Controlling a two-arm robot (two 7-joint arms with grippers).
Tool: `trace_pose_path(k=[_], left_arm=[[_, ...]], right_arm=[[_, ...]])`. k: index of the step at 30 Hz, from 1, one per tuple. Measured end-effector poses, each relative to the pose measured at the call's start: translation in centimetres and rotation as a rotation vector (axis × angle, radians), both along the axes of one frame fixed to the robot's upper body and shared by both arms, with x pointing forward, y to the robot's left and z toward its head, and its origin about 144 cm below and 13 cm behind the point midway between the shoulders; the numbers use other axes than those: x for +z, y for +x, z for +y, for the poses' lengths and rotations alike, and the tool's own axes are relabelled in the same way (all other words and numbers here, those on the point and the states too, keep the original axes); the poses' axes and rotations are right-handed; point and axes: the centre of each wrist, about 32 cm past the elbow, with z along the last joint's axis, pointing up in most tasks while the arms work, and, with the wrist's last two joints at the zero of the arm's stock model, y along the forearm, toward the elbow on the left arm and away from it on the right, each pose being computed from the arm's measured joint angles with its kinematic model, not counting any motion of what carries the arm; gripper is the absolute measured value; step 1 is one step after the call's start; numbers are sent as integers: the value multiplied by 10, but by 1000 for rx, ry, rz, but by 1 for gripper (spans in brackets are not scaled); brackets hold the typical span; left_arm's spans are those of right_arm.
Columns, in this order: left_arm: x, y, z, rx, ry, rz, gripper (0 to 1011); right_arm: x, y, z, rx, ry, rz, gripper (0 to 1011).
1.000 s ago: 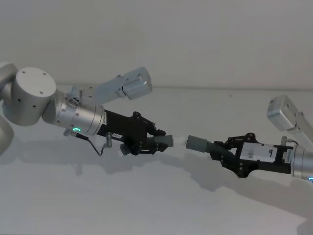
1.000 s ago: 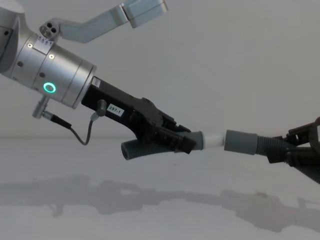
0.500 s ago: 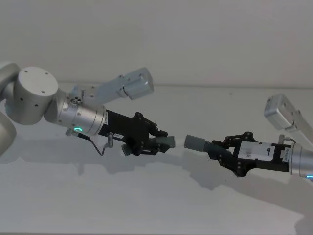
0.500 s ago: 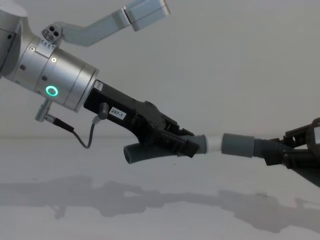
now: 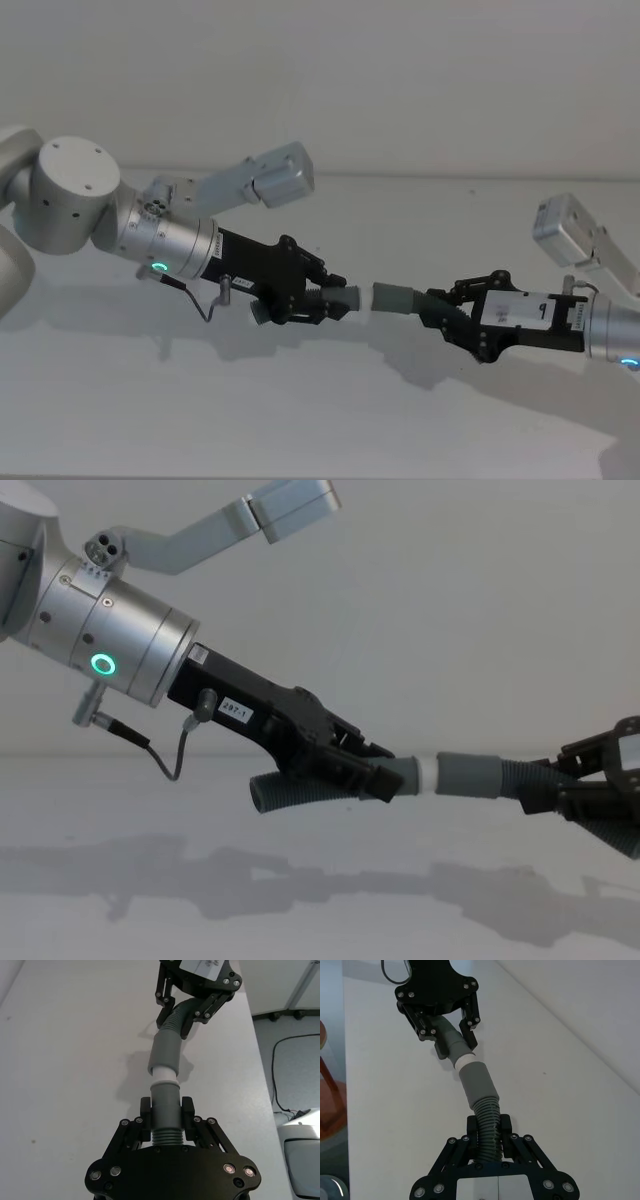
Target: Use both hands to pick up one end of the pipe from the table, align the ends, and insert them.
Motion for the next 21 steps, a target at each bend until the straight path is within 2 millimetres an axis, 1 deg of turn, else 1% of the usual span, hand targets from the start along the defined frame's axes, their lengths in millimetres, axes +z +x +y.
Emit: trace_pose_path(k=[21], left_arm=[[0, 0, 1, 4, 12, -4, 347]], right_arm=[[2, -5, 2, 32, 13, 5, 266]])
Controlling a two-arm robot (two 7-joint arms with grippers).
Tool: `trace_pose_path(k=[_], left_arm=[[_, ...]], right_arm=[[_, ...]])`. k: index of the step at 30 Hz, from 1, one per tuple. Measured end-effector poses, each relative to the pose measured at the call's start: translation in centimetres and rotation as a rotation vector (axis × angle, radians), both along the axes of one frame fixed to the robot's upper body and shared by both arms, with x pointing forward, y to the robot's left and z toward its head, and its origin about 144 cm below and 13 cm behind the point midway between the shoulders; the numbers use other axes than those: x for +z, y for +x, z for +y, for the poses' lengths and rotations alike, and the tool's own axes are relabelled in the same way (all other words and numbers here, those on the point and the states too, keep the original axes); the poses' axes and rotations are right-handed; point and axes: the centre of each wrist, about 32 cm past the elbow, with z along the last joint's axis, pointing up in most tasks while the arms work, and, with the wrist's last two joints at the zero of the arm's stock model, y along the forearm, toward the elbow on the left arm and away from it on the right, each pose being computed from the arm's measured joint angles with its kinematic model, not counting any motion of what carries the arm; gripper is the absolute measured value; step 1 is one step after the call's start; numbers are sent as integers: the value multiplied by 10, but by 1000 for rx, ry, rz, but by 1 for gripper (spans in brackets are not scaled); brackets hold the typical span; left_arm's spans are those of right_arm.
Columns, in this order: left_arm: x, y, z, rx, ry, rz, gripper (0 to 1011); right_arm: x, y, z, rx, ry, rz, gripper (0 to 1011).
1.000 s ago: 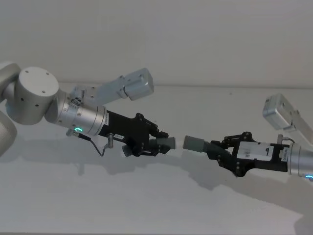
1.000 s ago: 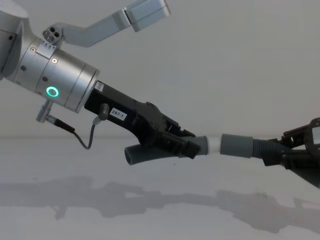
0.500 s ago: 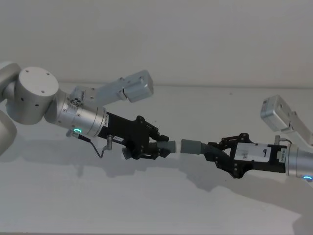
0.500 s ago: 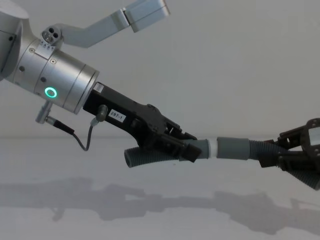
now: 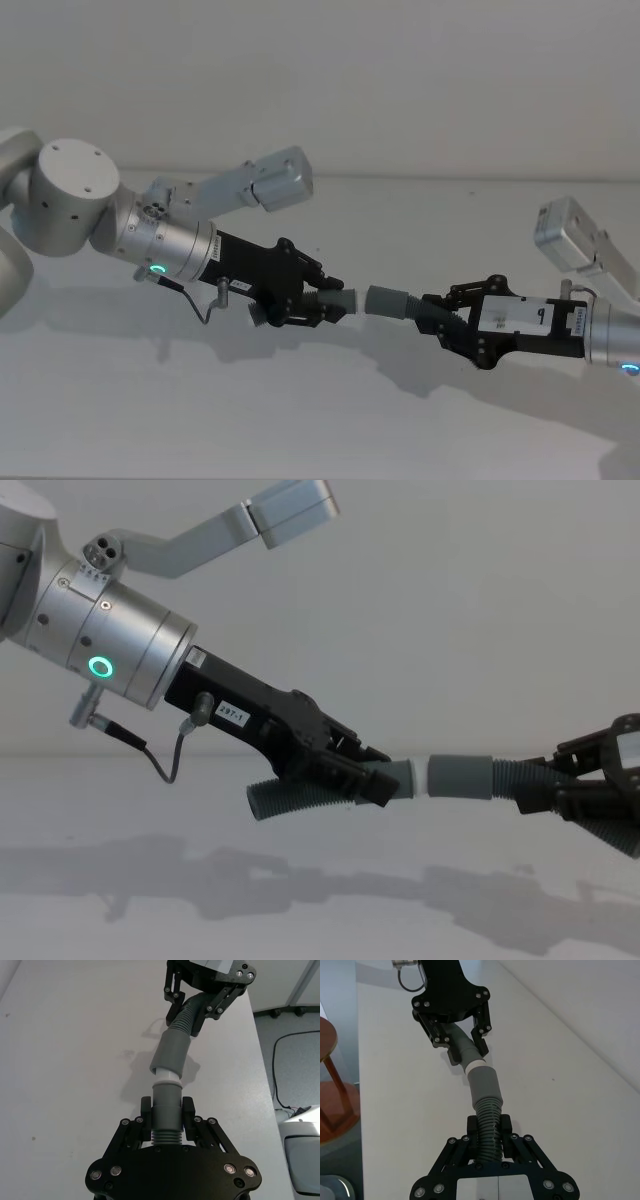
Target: Use both hands to pick up one end of the pipe from the table, align the ends, and insert them.
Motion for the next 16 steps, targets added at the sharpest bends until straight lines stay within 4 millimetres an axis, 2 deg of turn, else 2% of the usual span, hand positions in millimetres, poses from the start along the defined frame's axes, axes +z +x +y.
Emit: trace_pose_path(k=[16], left_arm=[[0, 0, 0, 7, 4, -4, 347]], right_arm=[[1, -2, 1, 9, 3, 2, 266]])
